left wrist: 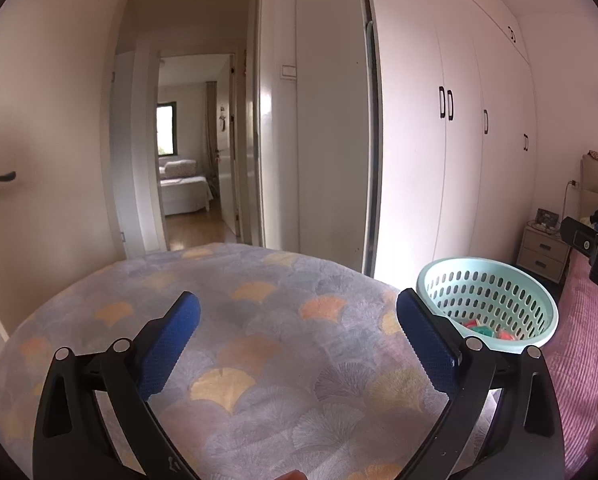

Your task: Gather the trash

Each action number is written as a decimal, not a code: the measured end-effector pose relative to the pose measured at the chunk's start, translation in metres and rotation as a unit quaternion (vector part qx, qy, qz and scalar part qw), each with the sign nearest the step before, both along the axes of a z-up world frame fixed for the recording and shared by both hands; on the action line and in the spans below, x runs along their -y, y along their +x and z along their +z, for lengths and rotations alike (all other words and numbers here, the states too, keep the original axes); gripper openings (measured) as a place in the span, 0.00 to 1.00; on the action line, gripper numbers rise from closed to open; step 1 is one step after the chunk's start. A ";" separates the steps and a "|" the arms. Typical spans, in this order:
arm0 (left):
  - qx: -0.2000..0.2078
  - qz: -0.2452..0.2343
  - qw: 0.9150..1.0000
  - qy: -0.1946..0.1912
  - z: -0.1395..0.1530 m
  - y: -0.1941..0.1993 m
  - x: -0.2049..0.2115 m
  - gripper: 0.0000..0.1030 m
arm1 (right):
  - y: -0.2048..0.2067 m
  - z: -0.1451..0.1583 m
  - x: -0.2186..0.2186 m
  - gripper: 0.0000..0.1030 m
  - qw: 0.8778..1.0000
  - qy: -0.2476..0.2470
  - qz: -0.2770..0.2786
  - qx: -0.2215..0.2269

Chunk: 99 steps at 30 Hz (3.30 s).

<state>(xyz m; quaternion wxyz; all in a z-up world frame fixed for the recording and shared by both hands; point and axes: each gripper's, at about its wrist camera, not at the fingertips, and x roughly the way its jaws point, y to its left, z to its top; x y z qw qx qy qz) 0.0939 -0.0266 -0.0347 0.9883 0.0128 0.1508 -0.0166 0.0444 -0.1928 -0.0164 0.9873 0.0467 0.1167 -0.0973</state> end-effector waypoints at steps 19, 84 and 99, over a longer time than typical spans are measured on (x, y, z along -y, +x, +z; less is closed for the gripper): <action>-0.022 -0.007 1.000 -0.012 -0.006 0.006 -0.004 0.93 | 0.012 -0.007 -0.008 0.66 1.000 0.001 0.016 -0.018; -0.012 -0.001 1.000 0.010 -0.003 0.003 -0.006 0.93 | 0.015 -0.007 -0.008 0.67 1.000 0.000 0.011 -0.022; -0.010 0.000 1.000 0.012 -0.002 0.003 -0.005 0.93 | 0.016 -0.007 -0.008 0.67 1.000 0.000 0.012 -0.023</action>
